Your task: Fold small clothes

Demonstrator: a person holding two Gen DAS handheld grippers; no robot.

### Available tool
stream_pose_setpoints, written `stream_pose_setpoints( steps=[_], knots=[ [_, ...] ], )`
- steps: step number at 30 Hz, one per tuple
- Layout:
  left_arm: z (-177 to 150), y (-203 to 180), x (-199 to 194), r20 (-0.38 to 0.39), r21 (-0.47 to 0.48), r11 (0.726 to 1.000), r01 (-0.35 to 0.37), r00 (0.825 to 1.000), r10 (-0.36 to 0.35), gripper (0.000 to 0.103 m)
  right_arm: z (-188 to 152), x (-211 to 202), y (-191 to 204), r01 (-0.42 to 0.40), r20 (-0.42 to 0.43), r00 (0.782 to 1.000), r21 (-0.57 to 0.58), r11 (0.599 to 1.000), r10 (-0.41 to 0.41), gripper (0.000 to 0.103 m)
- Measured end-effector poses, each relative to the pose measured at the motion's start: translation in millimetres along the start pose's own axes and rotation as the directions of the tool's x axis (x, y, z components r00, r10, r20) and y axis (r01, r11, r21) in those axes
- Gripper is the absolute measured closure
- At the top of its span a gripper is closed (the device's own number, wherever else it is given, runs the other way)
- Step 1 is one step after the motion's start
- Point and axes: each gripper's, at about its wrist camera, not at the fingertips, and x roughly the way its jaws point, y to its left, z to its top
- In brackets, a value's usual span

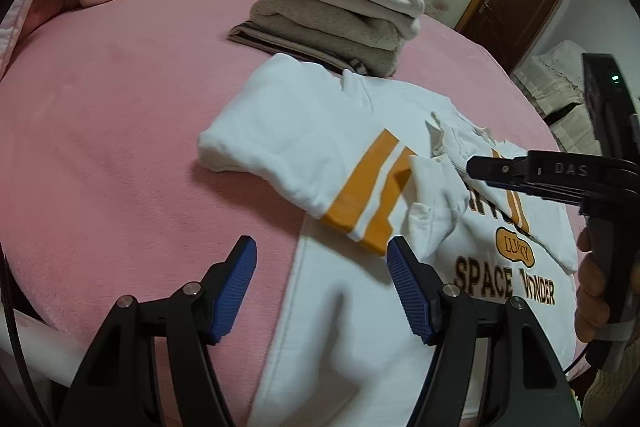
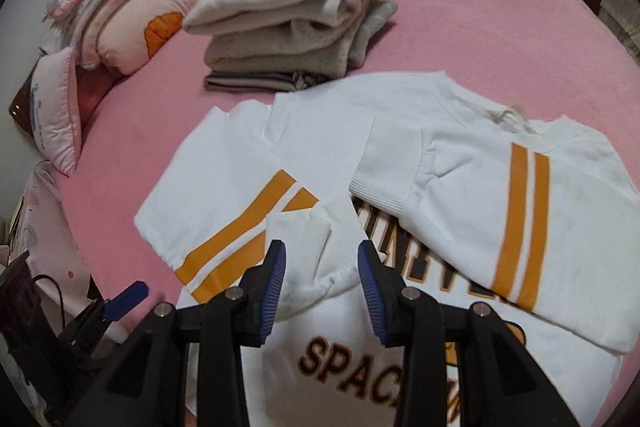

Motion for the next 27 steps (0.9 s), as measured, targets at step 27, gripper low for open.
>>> stream_pose_setpoints(
  steps=[27],
  knots=[
    [5.8,40.9,0.4,-0.001,-0.080,0.995,0.053,0.999,-0.053,0.035,8.9,81.6,74.9,0.329,-0.179,0.915,-0.188,0.926,-0.361,0.067]
  ],
)
